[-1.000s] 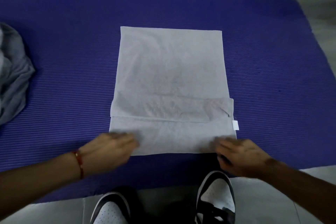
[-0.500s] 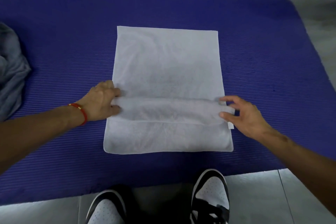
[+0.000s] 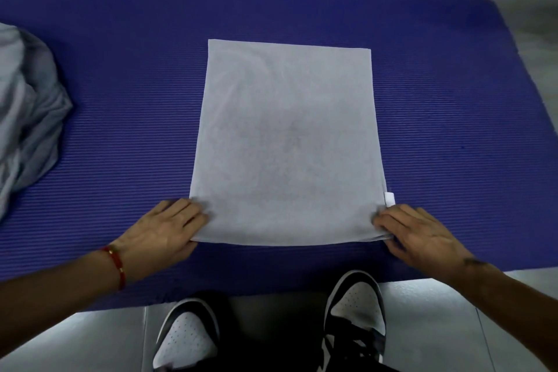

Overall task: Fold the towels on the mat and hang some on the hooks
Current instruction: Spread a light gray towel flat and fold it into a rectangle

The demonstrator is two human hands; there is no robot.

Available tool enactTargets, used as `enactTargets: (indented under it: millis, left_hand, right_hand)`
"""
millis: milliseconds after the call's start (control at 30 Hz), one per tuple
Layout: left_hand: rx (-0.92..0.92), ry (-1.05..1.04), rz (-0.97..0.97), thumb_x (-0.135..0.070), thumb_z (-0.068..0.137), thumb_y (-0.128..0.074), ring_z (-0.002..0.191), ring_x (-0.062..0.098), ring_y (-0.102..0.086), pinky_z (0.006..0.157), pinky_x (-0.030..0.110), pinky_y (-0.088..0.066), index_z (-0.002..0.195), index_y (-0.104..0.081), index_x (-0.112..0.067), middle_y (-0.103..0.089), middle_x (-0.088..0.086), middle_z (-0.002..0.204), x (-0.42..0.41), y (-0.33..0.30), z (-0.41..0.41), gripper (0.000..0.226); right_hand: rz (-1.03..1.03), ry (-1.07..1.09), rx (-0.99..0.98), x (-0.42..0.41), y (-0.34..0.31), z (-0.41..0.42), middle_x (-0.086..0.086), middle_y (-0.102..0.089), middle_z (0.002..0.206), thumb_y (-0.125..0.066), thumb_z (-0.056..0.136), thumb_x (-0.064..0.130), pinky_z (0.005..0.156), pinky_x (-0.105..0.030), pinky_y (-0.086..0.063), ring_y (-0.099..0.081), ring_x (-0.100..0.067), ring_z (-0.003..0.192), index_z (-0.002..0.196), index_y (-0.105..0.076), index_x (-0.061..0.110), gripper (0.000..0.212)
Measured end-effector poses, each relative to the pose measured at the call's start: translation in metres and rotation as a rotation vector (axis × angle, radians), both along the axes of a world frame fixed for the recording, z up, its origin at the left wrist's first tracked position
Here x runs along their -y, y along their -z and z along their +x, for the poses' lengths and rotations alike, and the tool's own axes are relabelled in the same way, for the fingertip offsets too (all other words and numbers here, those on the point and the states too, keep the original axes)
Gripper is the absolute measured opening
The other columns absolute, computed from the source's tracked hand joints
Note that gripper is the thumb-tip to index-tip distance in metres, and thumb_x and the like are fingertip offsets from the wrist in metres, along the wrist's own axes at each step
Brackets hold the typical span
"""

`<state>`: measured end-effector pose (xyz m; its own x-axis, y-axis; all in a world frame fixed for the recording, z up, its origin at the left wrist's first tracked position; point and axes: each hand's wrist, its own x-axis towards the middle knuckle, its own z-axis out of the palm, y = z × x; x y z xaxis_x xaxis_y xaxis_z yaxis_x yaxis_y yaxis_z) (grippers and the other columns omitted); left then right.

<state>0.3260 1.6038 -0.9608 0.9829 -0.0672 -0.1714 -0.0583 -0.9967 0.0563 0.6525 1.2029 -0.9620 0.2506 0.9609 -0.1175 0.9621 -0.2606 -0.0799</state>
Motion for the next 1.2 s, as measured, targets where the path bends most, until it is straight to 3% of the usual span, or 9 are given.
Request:
enactTargets:
  millis: [100, 200, 300, 400, 567, 800, 1000, 1100, 1200]
  left_hand:
    - [0.062, 0.033, 0.011, -0.02, 0.088, -0.042, 0.11, 0.031, -0.064, 0.09, 0.043, -0.056, 0.117, -0.068, -0.007, -0.065, 0.011, 0.119, 0.0, 0.004, -0.005, 0.041]
    - [0.128, -0.063, -0.189, -0.02, 0.091, -0.046, 0.103, 0.028, -0.064, 0.09, 0.037, -0.052, 0.109, -0.067, -0.012, -0.064, 0.005, 0.113, -0.006, 0.007, -0.006, 0.029]
    - [0.194, -0.387, -0.567, -0.03, 0.095, -0.055, 0.099, 0.014, -0.062, 0.092, 0.025, -0.046, 0.104, -0.066, -0.019, -0.064, -0.008, 0.105, -0.007, -0.005, -0.001, 0.018]
    - [0.241, -0.692, -0.747, -0.02, 0.094, -0.068, 0.101, 0.0, -0.064, 0.095, 0.013, -0.045, 0.104, -0.068, -0.023, -0.071, -0.012, 0.104, -0.011, -0.019, 0.016, 0.01]
    - [0.313, -1.01, -1.099, -0.013, 0.1, -0.06, 0.092, 0.017, -0.071, 0.089, 0.033, -0.056, 0.104, -0.063, -0.008, -0.076, 0.007, 0.097, -0.035, -0.035, 0.072, 0.007]
    - [0.184, -0.943, -1.359, -0.022, 0.109, -0.04, 0.097, 0.027, -0.069, 0.084, 0.048, -0.061, 0.11, -0.045, -0.013, -0.071, 0.019, 0.108, -0.049, -0.045, 0.101, 0.011]
    - [0.031, -0.858, -1.345, -0.026, 0.108, -0.043, 0.078, 0.011, -0.061, 0.075, 0.034, -0.058, 0.107, -0.053, -0.018, -0.065, -0.005, 0.081, -0.02, -0.036, 0.047, 0.012]
    - [-0.153, -0.805, -1.335, -0.051, 0.093, -0.053, 0.079, 0.012, -0.062, 0.073, 0.033, -0.057, 0.107, -0.058, -0.028, -0.064, 0.0, 0.087, 0.001, -0.041, 0.009, 0.028]
    - [-0.183, -0.862, -1.376, -0.059, 0.088, -0.059, 0.083, 0.019, -0.066, 0.076, 0.045, -0.061, 0.111, -0.059, -0.025, -0.067, 0.011, 0.094, 0.008, -0.054, 0.0, 0.041]
  right_hand:
    - [0.03, -0.03, 0.061, -0.004, 0.004, 0.002, -0.004, -0.065, 0.121, -0.048, 0.086, 0.027, 0.086, -0.035, -0.042, -0.061, -0.024, 0.105, 0.119, -0.069, 0.015, 0.04]
    - [0.051, 0.063, -0.05, -0.008, 0.004, -0.001, 0.003, -0.064, 0.119, -0.051, 0.086, 0.026, 0.087, -0.032, -0.039, -0.06, -0.021, 0.106, 0.11, -0.069, 0.021, 0.03]
    - [0.146, 0.25, -0.281, -0.011, -0.003, 0.0, 0.011, -0.065, 0.112, -0.065, 0.093, 0.018, 0.091, -0.033, -0.048, -0.059, -0.016, 0.103, 0.108, -0.07, 0.023, 0.016]
    - [0.255, 0.467, -0.401, -0.027, -0.017, 0.012, 0.011, -0.069, 0.105, -0.06, 0.1, 0.031, 0.089, -0.023, -0.048, -0.062, -0.011, 0.098, 0.113, -0.072, 0.026, 0.018]
    - [0.452, 0.78, -0.632, -0.08, -0.039, 0.048, 0.017, -0.072, 0.098, -0.057, 0.103, 0.029, 0.076, -0.017, -0.053, -0.067, 0.001, 0.089, 0.103, -0.063, 0.043, 0.015]
    - [0.353, 0.706, -0.619, -0.107, -0.042, 0.069, 0.006, -0.065, 0.093, -0.043, 0.107, 0.036, 0.07, -0.032, -0.05, -0.06, -0.011, 0.08, 0.106, -0.052, 0.024, 0.014]
    - [0.18, 0.589, -0.608, -0.056, -0.04, 0.039, 0.007, -0.064, 0.086, -0.04, 0.101, 0.047, 0.065, -0.029, -0.047, -0.061, -0.011, 0.076, 0.098, -0.048, 0.042, 0.01]
    - [0.031, 0.567, -0.667, -0.026, -0.038, 0.013, 0.018, -0.064, 0.095, -0.033, 0.099, 0.06, 0.067, -0.027, -0.052, -0.064, -0.008, 0.085, 0.103, -0.05, 0.047, 0.022]
    - [0.025, 0.578, -0.721, -0.019, -0.048, 0.005, 0.021, -0.065, 0.096, -0.04, 0.096, 0.052, 0.069, -0.019, -0.05, -0.064, -0.004, 0.089, 0.104, -0.053, 0.047, 0.016]
